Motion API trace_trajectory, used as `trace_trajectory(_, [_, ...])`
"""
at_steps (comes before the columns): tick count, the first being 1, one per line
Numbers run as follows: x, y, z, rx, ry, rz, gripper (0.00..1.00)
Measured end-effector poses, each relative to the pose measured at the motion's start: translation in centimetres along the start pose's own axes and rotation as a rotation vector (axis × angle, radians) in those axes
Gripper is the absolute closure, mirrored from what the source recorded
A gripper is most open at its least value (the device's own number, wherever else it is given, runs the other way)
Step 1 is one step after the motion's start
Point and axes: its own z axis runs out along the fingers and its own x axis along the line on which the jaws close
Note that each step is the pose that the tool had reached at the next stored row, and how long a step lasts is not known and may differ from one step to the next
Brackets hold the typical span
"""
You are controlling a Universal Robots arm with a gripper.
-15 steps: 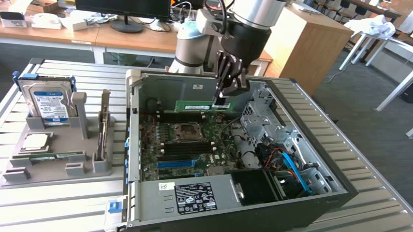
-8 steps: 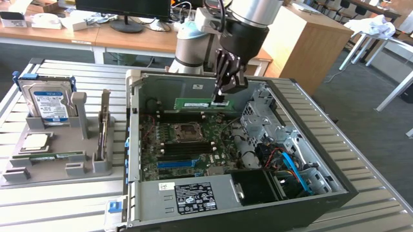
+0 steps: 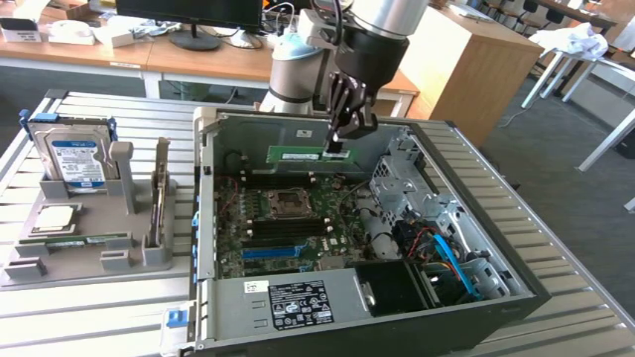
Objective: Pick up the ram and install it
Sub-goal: 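Pick up the ram and move it above insertion slot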
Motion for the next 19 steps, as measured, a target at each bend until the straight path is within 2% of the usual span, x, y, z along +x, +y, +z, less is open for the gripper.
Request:
trace_trajectory(7, [-0.3,-0.02,0.15,0.0001,-0.0011,0.0,0.89])
trace_trajectory(19, [-0.2,-0.09,1.54,0.0008,-0.0009,0.0,0.89])
